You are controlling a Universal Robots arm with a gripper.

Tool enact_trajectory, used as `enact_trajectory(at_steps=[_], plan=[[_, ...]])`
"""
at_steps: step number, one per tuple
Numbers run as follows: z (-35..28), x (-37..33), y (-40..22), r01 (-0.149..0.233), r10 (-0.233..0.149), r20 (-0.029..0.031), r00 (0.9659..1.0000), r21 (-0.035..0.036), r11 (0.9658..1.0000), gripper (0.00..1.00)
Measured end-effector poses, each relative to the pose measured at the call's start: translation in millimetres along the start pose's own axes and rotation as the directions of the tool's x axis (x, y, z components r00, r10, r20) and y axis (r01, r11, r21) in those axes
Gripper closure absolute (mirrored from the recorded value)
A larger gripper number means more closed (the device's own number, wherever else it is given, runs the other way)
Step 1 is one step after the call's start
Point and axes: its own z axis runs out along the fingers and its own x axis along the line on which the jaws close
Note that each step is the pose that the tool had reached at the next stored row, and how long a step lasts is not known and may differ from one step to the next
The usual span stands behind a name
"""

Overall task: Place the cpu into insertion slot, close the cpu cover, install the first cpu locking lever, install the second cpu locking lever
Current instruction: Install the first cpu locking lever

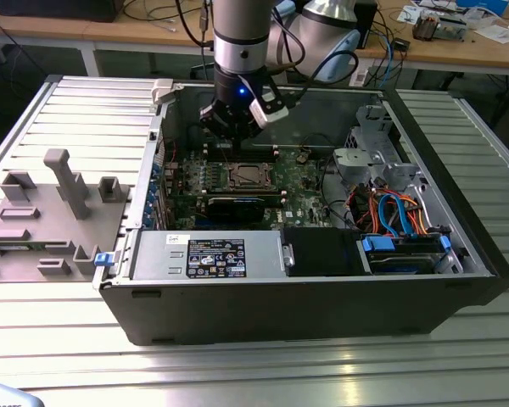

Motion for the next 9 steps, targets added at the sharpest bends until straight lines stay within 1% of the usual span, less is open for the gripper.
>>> enact_trajectory(at_steps=[3, 6, 9], plan=[[0.0, 0.5, 0.0, 0.0, 0.0, 0.0003, 1.0, -0.0034, 1.0, 0.89], [0.1, 1.0, 0.1, 0.0, 0.0, 0.0007, 1.0, -0.0084, 1.0, 0.89], [0.1, 1.4, 0.1, 0.0, 0.0, 0.0009, 1.0, -0.0112, 0.9999, 0.89]])
